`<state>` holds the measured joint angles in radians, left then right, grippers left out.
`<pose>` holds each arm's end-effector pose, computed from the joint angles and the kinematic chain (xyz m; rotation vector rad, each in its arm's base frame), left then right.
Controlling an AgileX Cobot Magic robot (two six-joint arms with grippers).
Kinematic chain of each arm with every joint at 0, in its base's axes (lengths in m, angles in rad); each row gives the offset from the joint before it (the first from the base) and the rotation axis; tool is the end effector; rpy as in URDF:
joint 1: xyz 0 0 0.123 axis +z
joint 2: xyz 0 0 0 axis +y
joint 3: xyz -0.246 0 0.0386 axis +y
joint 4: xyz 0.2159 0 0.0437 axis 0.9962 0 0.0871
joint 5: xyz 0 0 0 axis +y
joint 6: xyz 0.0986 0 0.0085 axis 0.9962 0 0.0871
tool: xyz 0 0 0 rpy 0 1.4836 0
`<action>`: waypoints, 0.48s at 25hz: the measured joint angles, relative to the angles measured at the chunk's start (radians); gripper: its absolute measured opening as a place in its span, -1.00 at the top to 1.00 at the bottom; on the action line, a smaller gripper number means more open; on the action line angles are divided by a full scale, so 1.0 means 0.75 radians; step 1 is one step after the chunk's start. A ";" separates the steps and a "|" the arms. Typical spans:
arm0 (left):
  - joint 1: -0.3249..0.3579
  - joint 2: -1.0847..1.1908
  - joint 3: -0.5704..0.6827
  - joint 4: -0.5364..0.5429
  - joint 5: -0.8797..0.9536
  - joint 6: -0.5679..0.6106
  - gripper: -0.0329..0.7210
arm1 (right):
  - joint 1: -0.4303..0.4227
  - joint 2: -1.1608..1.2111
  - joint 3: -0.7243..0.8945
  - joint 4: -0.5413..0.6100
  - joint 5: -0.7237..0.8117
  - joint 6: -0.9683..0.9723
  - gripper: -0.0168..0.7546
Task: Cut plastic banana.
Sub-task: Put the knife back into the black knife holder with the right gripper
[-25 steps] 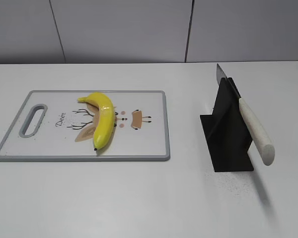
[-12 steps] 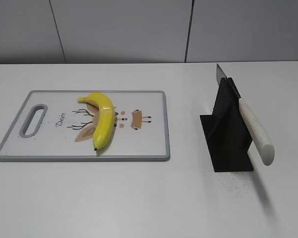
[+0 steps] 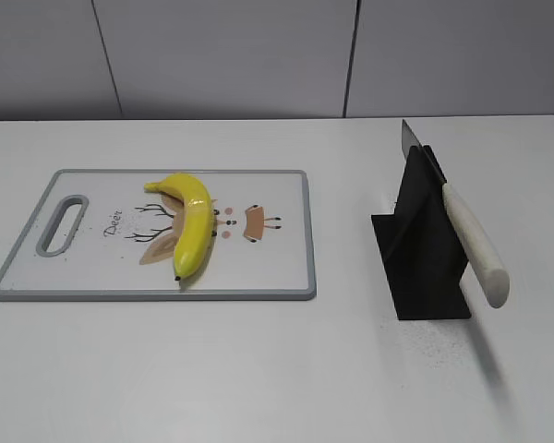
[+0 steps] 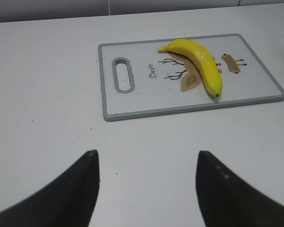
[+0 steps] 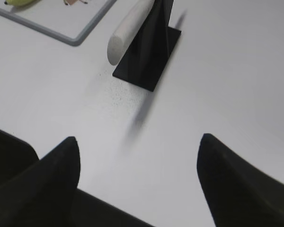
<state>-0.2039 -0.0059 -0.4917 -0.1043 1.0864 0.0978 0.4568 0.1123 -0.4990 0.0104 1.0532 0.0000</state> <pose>0.0071 -0.0108 0.2543 0.3178 2.0488 -0.1905 0.0230 0.0123 0.2565 -0.4895 2.1069 0.2773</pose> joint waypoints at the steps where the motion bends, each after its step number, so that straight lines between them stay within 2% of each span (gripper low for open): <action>1: 0.000 0.000 0.000 -0.001 -0.001 0.000 -0.71 | 0.000 -0.040 0.000 0.000 -0.001 0.000 -0.55; 5: 0.000 0.000 0.000 -0.001 -0.001 0.003 -0.71 | 0.000 -0.150 0.000 -0.014 0.000 0.000 -0.55; 12: 0.001 0.000 0.000 0.005 -0.002 0.003 -0.65 | 0.000 -0.158 0.000 -0.024 0.000 0.000 -0.55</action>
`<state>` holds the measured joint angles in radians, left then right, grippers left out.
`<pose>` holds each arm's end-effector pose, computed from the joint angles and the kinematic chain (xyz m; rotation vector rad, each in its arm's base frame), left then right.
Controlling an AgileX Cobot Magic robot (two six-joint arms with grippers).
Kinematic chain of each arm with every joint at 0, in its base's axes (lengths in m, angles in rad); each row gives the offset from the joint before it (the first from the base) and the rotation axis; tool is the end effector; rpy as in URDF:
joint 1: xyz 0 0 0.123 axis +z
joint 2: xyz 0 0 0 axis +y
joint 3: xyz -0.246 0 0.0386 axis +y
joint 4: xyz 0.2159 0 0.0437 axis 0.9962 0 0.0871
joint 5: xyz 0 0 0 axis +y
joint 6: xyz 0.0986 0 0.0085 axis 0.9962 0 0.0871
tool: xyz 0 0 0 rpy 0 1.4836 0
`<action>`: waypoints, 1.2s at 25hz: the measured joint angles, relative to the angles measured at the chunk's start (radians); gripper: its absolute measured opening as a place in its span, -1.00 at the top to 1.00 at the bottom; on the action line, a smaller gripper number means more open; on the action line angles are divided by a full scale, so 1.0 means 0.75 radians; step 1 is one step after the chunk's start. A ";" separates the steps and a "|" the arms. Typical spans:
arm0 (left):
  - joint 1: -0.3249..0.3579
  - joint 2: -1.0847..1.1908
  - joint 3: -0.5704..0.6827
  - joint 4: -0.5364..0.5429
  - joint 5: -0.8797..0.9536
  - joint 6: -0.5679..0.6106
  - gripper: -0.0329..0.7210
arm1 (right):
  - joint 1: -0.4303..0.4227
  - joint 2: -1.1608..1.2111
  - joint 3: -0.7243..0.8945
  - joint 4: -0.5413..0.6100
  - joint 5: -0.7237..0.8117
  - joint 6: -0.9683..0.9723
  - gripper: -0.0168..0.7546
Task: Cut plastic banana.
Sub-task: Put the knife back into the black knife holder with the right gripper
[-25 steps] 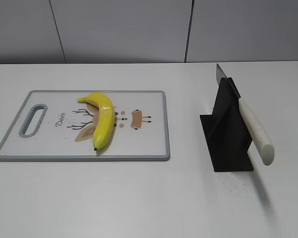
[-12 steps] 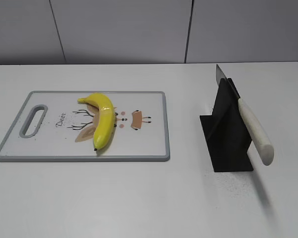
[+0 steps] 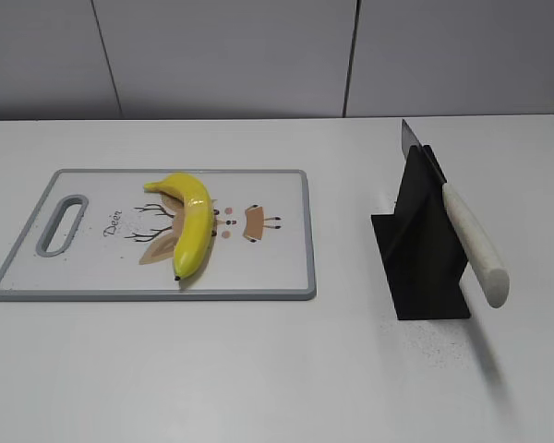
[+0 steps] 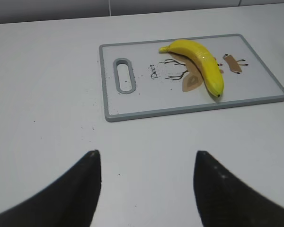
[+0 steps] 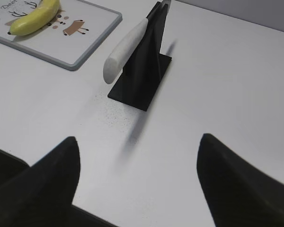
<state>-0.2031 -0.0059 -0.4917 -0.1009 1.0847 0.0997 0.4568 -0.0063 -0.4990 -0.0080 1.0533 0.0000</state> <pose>0.0072 -0.0105 0.2544 0.3184 2.0470 -0.1848 0.0094 0.0038 0.2587 -0.4622 1.9898 0.2774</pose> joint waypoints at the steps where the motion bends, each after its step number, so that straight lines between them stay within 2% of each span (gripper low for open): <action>1: 0.000 0.000 0.000 0.001 0.000 0.000 -0.64 | 0.000 0.000 0.000 0.001 0.000 0.000 -0.55; 9: 0.001 0.000 0.000 0.004 0.000 0.000 -0.61 | -0.006 0.000 0.000 0.002 -0.001 0.000 -0.55; 12: 0.005 0.000 0.000 0.004 0.000 0.000 -0.60 | -0.051 0.000 0.000 0.002 -0.001 0.000 -0.55; 16: 0.063 0.000 0.000 0.004 0.000 0.000 -0.60 | -0.187 0.000 0.000 0.011 -0.001 0.000 -0.55; 20: 0.162 0.000 0.000 0.004 0.000 0.000 -0.60 | -0.341 0.000 0.000 0.011 -0.001 0.000 -0.55; 24: 0.242 0.000 0.000 0.004 0.000 0.000 -0.57 | -0.439 0.000 0.000 0.011 -0.001 0.000 -0.55; 30: 0.263 0.000 0.000 0.004 0.000 0.000 -0.50 | -0.547 0.000 0.000 0.011 -0.001 0.000 -0.55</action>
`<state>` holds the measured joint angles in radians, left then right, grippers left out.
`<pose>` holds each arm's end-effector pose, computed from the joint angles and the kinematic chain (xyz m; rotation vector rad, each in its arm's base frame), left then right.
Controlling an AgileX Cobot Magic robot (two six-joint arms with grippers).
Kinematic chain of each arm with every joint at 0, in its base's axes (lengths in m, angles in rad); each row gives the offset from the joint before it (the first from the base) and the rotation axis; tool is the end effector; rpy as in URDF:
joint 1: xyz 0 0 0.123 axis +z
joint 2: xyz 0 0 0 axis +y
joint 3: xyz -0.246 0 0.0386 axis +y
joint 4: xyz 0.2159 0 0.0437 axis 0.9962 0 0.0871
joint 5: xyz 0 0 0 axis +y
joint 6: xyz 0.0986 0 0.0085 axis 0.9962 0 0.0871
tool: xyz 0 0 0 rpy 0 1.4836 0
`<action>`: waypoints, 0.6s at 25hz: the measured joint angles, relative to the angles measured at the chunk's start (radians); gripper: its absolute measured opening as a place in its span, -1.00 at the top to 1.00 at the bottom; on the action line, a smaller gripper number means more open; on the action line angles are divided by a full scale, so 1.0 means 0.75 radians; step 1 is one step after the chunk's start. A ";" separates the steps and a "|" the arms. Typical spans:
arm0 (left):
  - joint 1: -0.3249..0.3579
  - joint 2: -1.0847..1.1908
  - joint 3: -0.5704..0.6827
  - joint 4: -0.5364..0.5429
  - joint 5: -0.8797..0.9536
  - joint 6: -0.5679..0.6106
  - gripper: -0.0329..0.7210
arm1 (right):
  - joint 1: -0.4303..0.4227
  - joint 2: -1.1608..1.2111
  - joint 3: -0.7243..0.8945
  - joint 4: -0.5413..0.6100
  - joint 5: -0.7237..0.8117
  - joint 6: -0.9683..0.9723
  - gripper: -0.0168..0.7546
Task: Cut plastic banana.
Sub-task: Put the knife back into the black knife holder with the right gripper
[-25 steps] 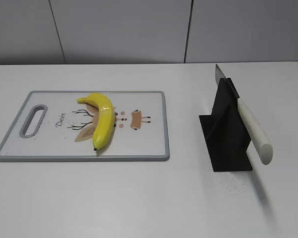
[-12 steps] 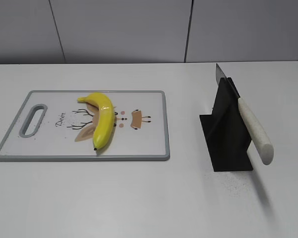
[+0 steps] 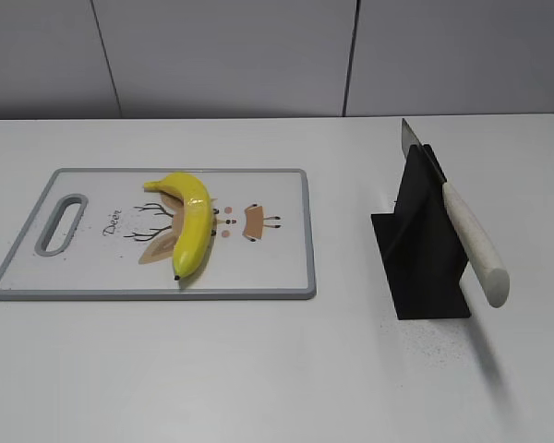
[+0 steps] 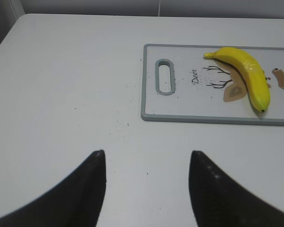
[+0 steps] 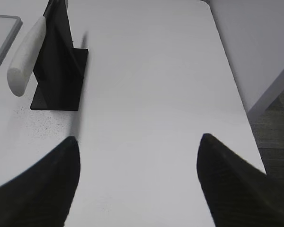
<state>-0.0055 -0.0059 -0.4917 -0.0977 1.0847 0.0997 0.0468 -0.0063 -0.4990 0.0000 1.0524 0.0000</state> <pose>0.0092 -0.0086 0.2544 0.1145 2.0641 -0.0595 0.0101 0.0005 0.2588 -0.0475 2.0303 0.0295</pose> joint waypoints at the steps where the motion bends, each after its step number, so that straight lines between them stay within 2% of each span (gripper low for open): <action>1: 0.000 0.000 0.000 0.000 0.000 0.000 -0.49 | -0.005 0.000 0.000 0.000 0.000 0.000 -0.55; 15: 0.000 0.000 0.000 0.000 0.000 0.000 -0.42 | -0.007 0.000 0.000 0.000 0.000 0.000 -0.55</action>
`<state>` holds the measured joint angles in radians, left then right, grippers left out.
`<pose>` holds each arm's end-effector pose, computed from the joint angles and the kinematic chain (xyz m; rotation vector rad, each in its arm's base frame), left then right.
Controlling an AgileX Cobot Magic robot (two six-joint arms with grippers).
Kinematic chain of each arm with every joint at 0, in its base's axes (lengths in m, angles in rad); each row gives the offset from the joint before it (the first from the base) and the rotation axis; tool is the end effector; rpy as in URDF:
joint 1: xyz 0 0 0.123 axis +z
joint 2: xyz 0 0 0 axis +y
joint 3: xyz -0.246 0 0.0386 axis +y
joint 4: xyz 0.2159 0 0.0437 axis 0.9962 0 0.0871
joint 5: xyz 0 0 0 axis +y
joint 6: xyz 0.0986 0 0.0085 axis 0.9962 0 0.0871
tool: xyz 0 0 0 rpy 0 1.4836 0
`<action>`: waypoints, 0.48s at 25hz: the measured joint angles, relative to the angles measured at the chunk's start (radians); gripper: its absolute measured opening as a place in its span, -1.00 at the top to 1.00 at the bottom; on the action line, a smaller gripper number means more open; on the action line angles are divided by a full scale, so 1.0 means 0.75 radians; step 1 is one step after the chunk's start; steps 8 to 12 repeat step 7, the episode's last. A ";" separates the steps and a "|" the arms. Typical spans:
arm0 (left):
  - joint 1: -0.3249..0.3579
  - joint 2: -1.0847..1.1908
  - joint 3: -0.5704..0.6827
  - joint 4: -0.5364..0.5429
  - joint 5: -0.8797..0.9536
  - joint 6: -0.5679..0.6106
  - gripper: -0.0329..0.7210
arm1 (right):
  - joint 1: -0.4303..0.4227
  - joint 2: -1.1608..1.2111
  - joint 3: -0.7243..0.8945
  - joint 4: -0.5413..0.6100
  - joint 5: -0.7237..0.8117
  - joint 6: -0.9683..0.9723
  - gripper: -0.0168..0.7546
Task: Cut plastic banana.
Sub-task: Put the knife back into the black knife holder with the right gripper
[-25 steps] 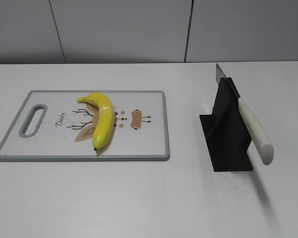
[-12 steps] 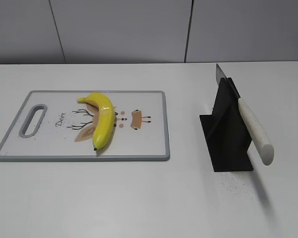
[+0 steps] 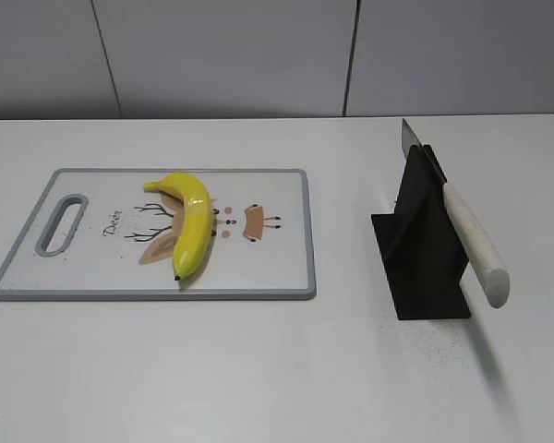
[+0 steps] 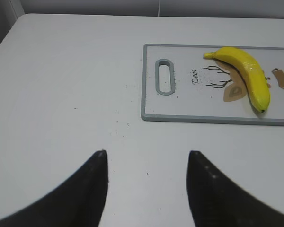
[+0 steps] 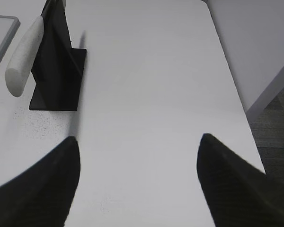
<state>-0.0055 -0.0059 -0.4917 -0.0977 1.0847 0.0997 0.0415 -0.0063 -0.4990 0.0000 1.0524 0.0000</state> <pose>0.0092 -0.0086 0.2544 0.1145 2.0641 -0.0595 0.0101 0.0004 0.2588 -0.0421 2.0304 0.0262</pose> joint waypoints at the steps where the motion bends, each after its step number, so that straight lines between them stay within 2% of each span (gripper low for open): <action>1: 0.000 0.000 0.000 0.000 0.000 0.000 -0.41 | 0.000 0.000 0.000 0.000 0.000 0.000 -0.55; 12: 0.000 0.000 0.000 0.000 0.000 0.000 -0.41 | 0.000 0.000 0.000 0.000 0.000 0.000 -0.55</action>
